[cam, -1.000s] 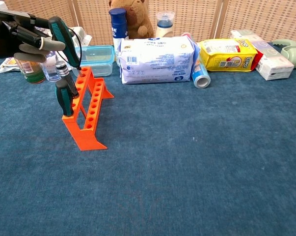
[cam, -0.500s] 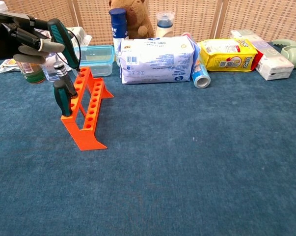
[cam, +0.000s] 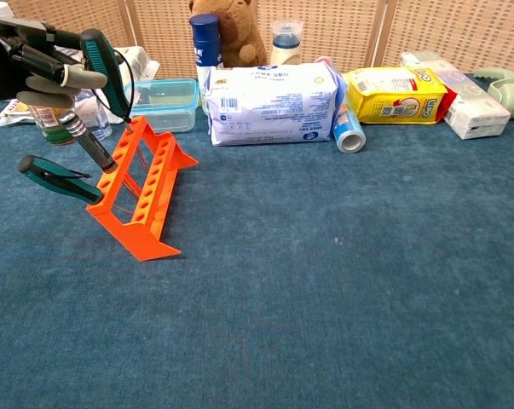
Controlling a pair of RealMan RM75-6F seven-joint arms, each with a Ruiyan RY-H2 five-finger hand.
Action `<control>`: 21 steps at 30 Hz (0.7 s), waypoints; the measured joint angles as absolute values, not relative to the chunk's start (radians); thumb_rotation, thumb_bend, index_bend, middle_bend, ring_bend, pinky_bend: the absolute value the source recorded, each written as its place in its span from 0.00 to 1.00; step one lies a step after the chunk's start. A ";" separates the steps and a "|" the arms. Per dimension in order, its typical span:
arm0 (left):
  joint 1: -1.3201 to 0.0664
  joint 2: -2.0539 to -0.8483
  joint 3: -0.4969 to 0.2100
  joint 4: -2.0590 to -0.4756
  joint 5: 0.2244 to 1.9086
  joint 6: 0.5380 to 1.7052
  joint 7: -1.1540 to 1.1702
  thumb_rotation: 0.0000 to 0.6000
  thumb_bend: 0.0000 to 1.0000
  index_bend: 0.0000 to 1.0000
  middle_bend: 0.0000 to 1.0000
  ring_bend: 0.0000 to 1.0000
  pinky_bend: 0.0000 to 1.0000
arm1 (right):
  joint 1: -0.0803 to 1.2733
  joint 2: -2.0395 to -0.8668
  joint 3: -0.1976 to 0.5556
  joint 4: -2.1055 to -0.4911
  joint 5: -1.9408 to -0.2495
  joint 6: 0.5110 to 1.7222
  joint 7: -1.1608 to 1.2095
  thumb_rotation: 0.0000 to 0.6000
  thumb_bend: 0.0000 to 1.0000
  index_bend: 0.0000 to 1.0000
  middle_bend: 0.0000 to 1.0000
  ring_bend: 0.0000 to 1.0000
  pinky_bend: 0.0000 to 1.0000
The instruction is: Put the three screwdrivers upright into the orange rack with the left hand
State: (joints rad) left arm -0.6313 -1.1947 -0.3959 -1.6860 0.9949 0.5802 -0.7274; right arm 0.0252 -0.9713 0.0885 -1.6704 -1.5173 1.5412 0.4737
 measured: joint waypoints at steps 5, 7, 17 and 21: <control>-0.639 -1.215 -0.403 -1.677 1.012 0.587 -0.730 1.00 0.47 0.58 0.94 0.98 0.95 | 0.027 -0.972 0.088 -1.669 -1.517 1.538 0.472 1.00 0.04 0.07 0.17 0.09 0.02; -0.645 -1.228 -0.406 -1.670 1.016 0.588 -0.734 1.00 0.47 0.58 0.94 0.98 0.95 | 0.027 -0.972 0.089 -1.670 -1.516 1.539 0.472 1.00 0.04 0.07 0.17 0.09 0.02; -0.655 -1.267 -0.419 -1.664 1.049 0.603 -0.760 1.00 0.47 0.58 0.94 0.98 0.95 | 0.026 -0.972 0.089 -1.668 -1.515 1.539 0.475 1.00 0.04 0.07 0.17 0.09 0.02; -0.651 -1.278 -0.425 -1.665 1.070 0.611 -0.788 1.00 0.47 0.58 0.94 0.98 0.95 | 0.026 -0.971 0.089 -1.668 -1.516 1.541 0.475 1.00 0.04 0.07 0.17 0.09 0.02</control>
State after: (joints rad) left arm -0.6507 -1.2778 -0.4251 -1.6655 1.0696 0.6112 -0.7877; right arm 0.0255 -0.9713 0.0892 -1.6682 -1.5163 1.5411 0.4747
